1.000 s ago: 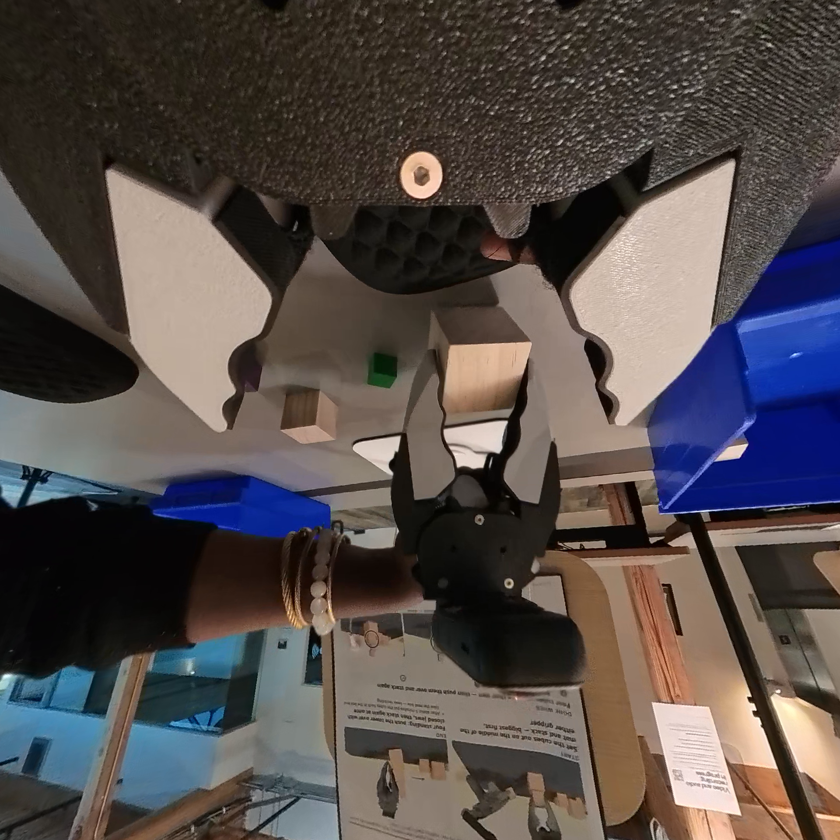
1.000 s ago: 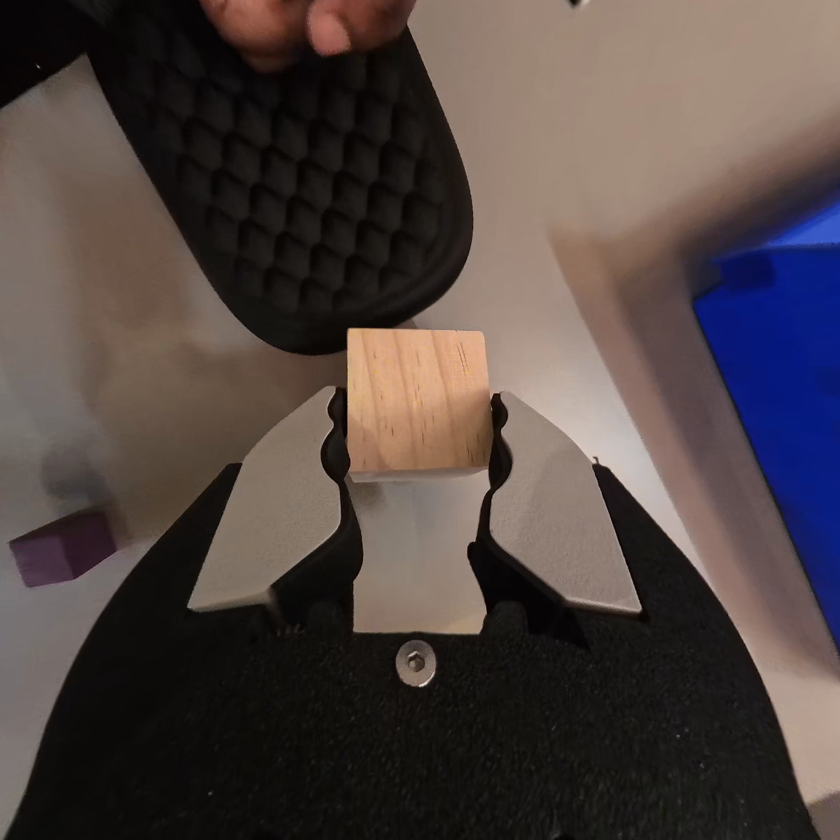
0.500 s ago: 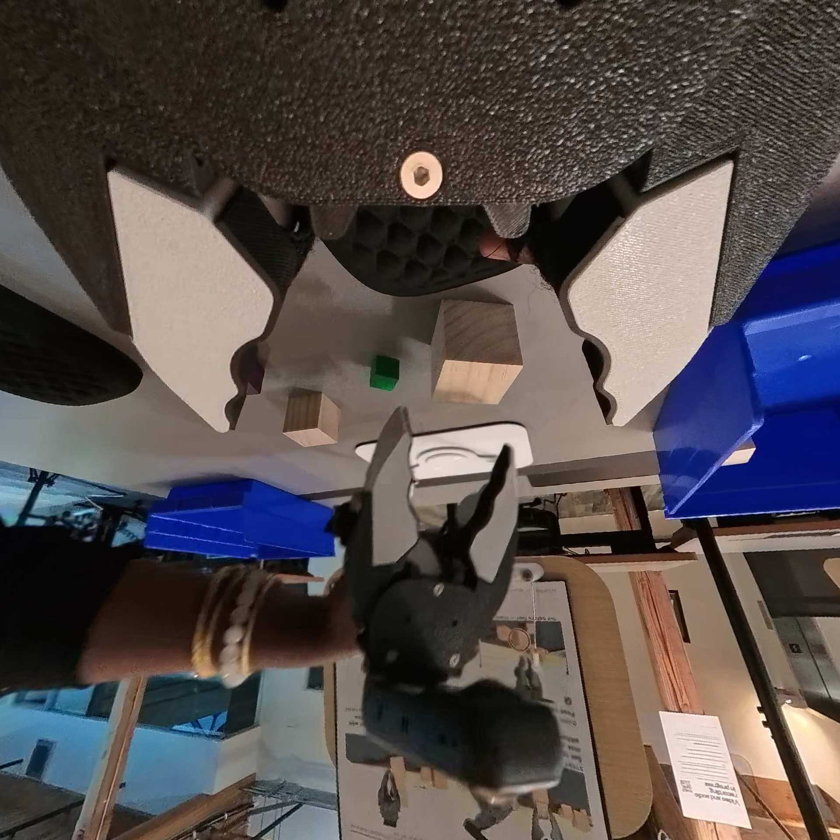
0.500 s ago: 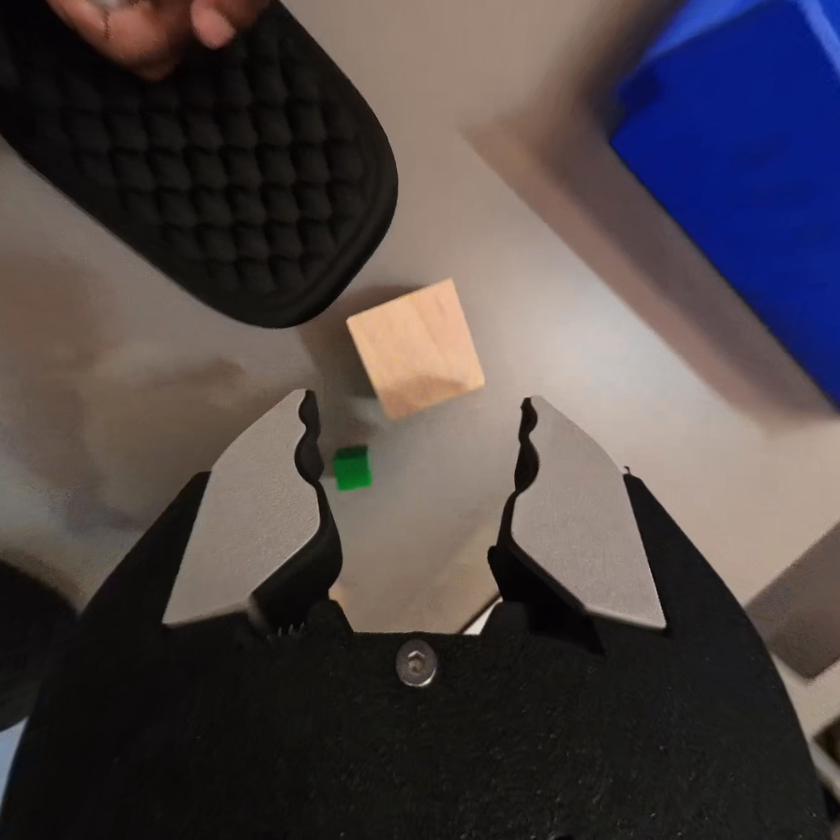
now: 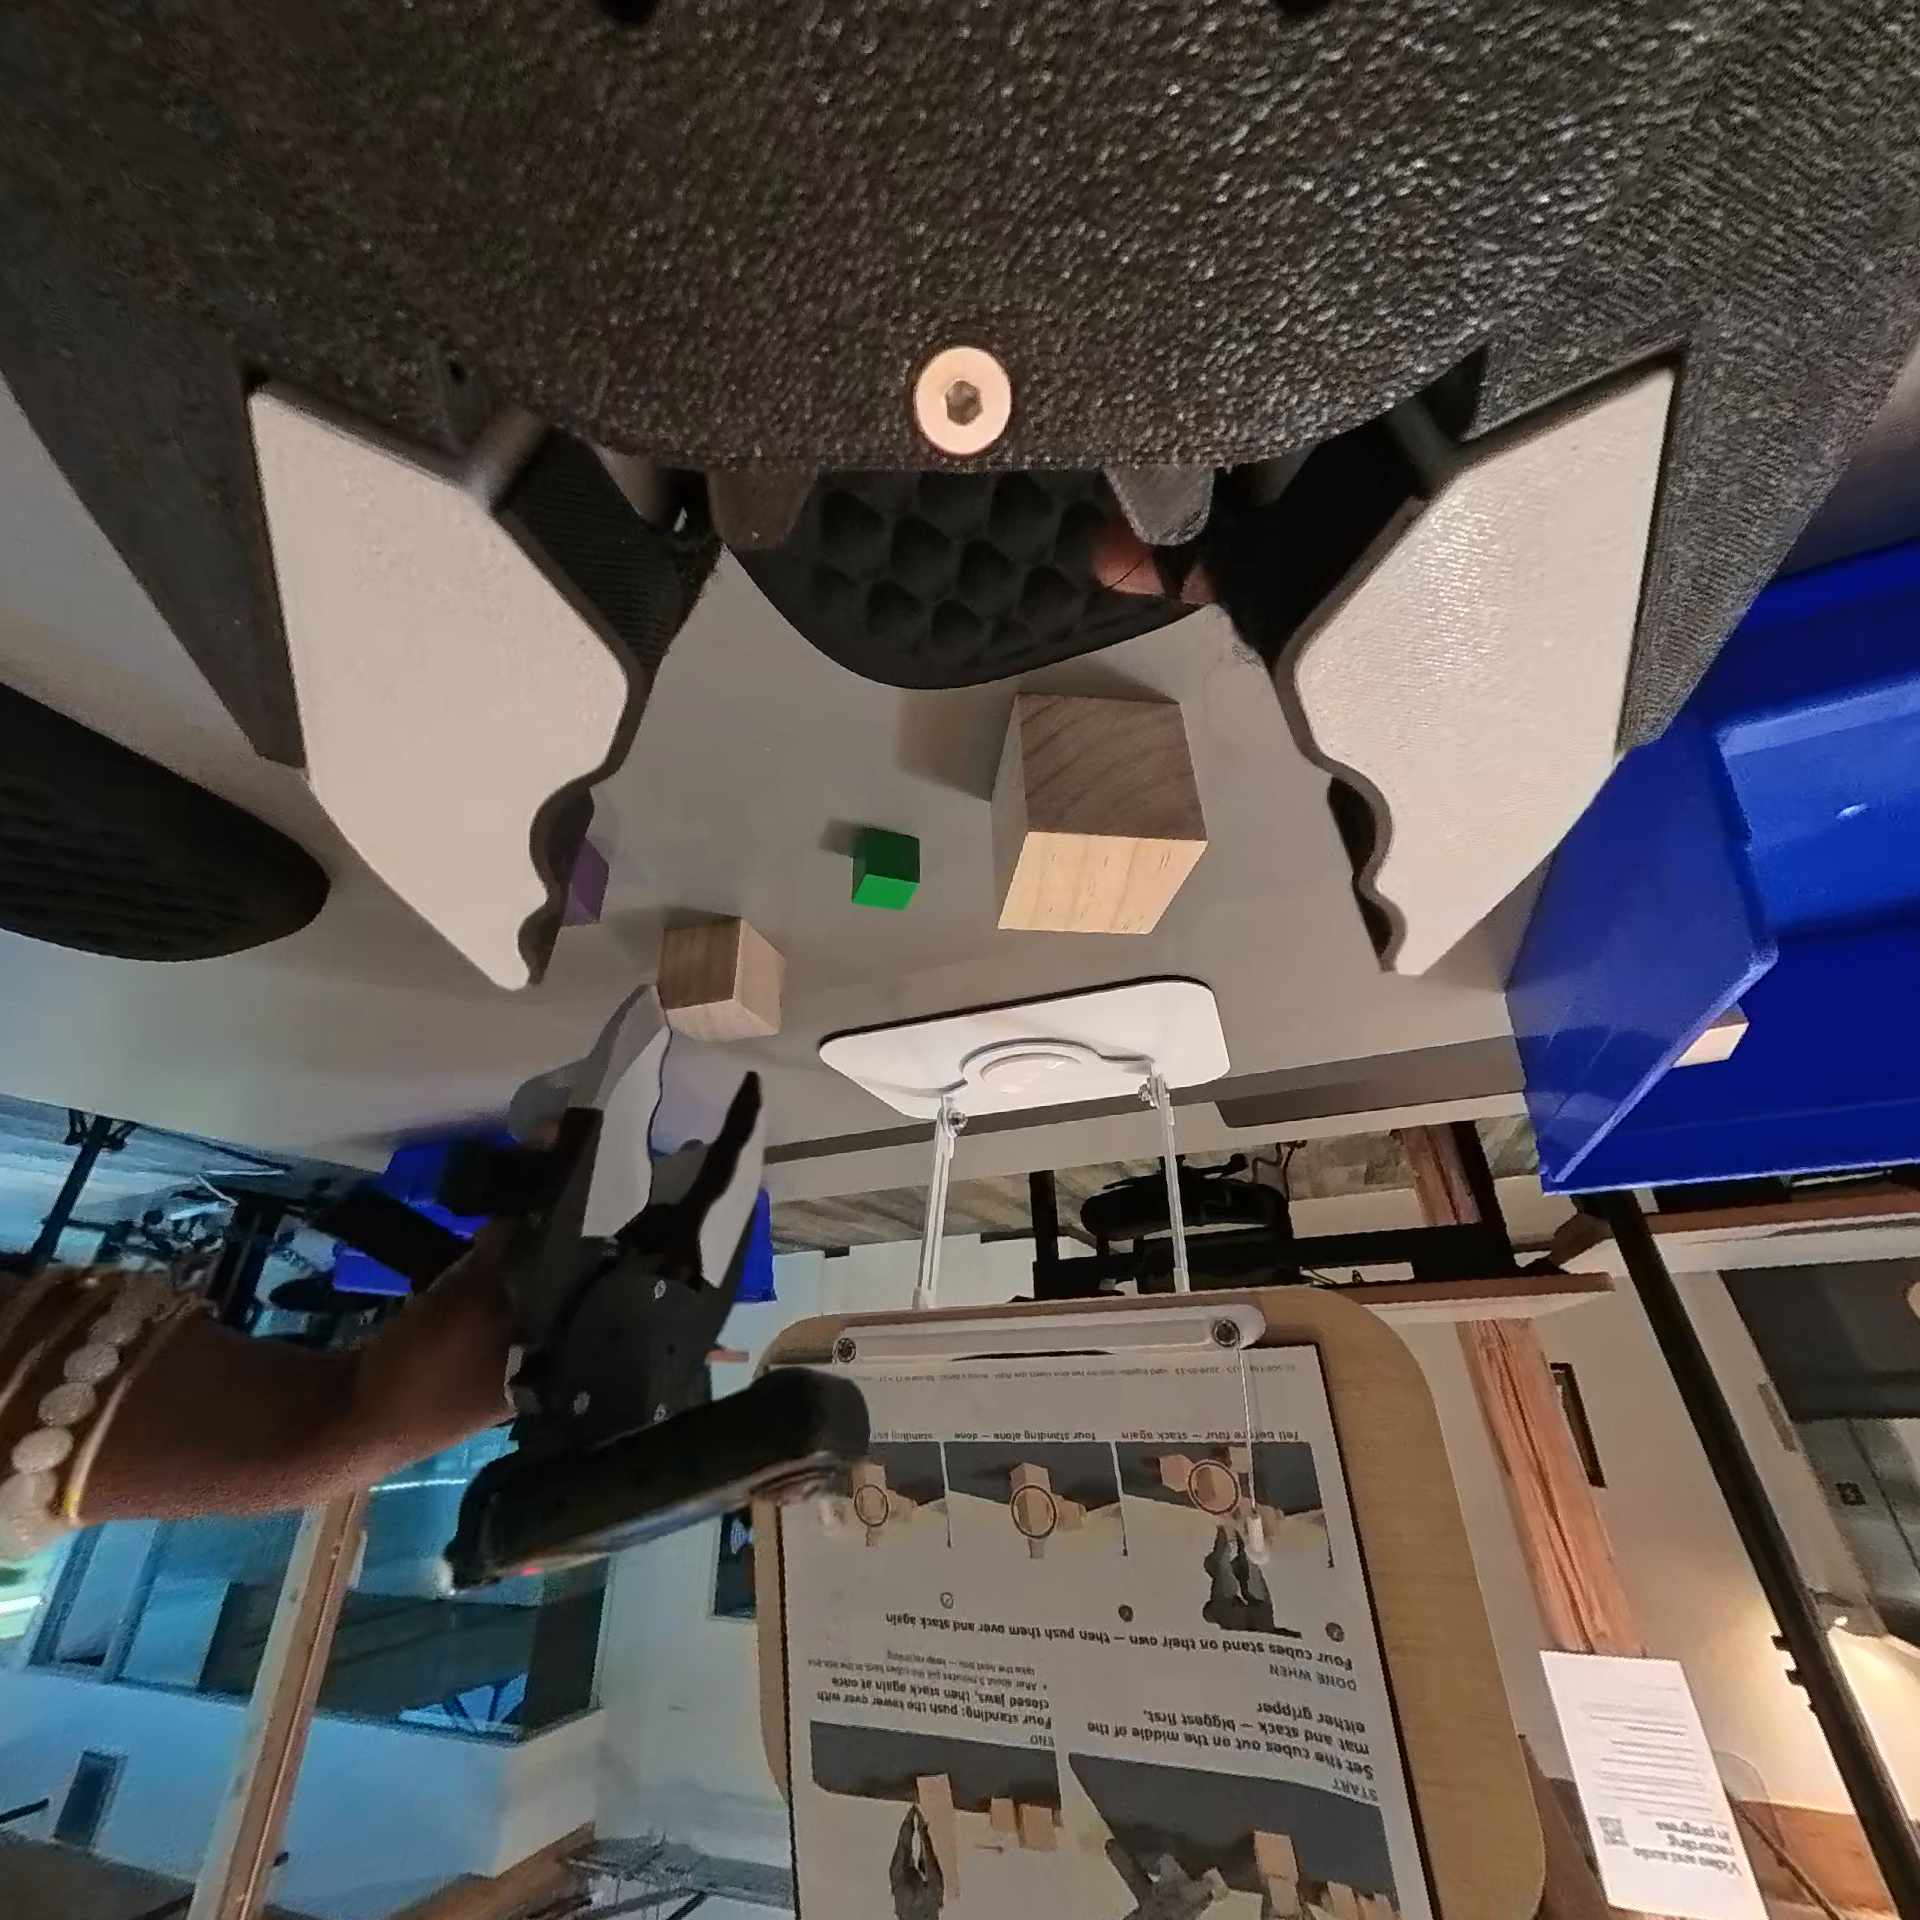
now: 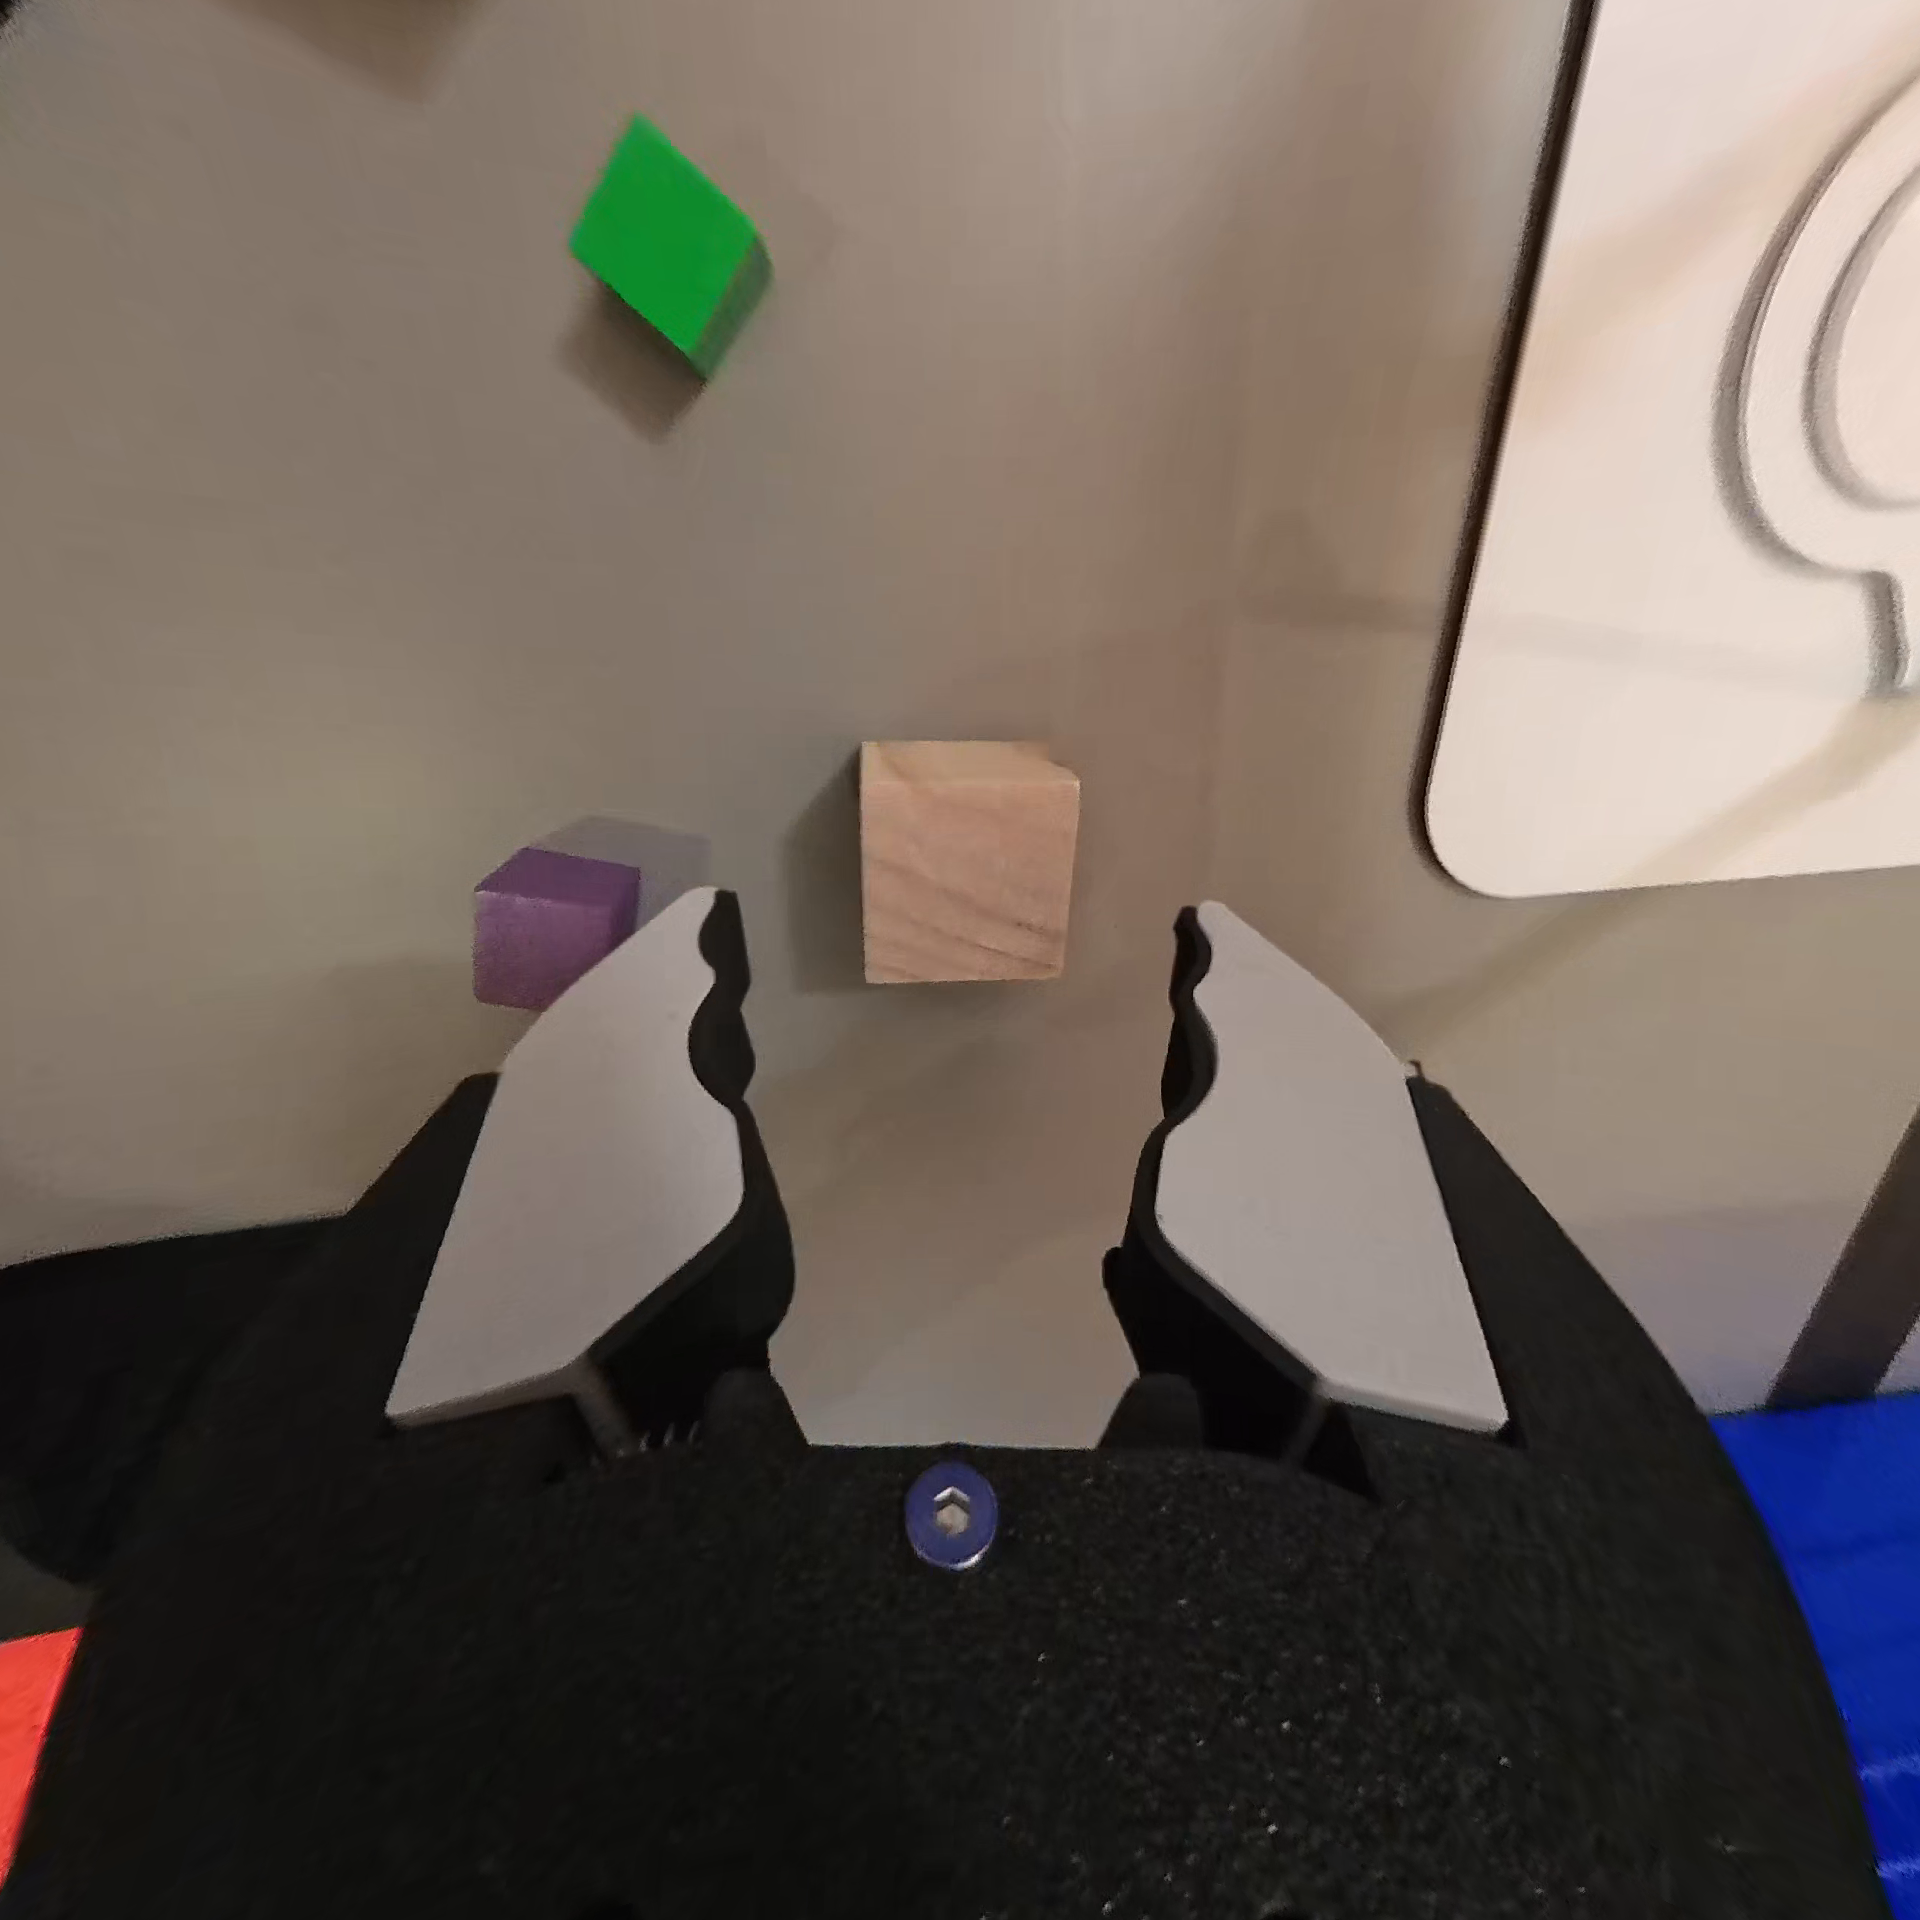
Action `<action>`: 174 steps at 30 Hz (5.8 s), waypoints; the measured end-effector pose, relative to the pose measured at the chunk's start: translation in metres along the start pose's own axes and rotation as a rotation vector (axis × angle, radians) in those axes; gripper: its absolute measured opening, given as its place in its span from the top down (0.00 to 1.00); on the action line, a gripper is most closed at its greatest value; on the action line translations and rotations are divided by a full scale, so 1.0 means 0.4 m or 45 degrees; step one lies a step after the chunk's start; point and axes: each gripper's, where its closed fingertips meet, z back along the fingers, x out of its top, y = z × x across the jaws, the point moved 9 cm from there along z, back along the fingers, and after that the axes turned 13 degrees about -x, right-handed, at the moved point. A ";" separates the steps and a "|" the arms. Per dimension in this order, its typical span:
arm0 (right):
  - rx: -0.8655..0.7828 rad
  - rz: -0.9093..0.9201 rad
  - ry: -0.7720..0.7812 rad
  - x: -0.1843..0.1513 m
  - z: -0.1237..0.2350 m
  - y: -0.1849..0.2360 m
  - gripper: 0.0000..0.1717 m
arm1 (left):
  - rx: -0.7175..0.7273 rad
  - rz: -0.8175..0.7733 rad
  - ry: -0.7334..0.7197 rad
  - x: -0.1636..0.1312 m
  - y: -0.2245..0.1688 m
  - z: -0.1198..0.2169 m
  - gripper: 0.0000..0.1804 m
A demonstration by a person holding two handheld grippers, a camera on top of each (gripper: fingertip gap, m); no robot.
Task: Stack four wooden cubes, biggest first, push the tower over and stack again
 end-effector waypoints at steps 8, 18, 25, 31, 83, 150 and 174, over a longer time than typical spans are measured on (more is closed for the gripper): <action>0.046 0.093 0.102 0.018 -0.058 0.002 0.75 | 0.040 0.041 0.011 -0.002 0.009 -0.001 0.21; 0.106 0.660 -0.296 0.316 0.140 0.071 0.75 | 0.032 0.030 0.010 -0.002 0.007 -0.001 0.23; 0.168 1.211 -0.398 0.428 0.114 0.121 0.75 | 0.025 0.047 -0.030 -0.001 0.009 0.007 0.24; 0.227 1.361 -0.323 0.455 0.103 0.110 0.74 | 0.020 0.068 -0.037 -0.001 0.013 0.009 0.24; 0.166 0.084 -0.157 -0.033 0.037 0.166 0.47 | 0.014 0.058 -0.038 0.000 0.011 0.009 0.26; 0.261 1.301 -0.414 0.463 0.134 0.072 0.79 | 0.009 0.061 -0.049 0.001 0.011 0.011 0.28; 0.259 0.846 -0.409 0.220 -0.059 0.088 0.76 | 0.013 0.031 -0.025 0.000 0.006 0.006 0.28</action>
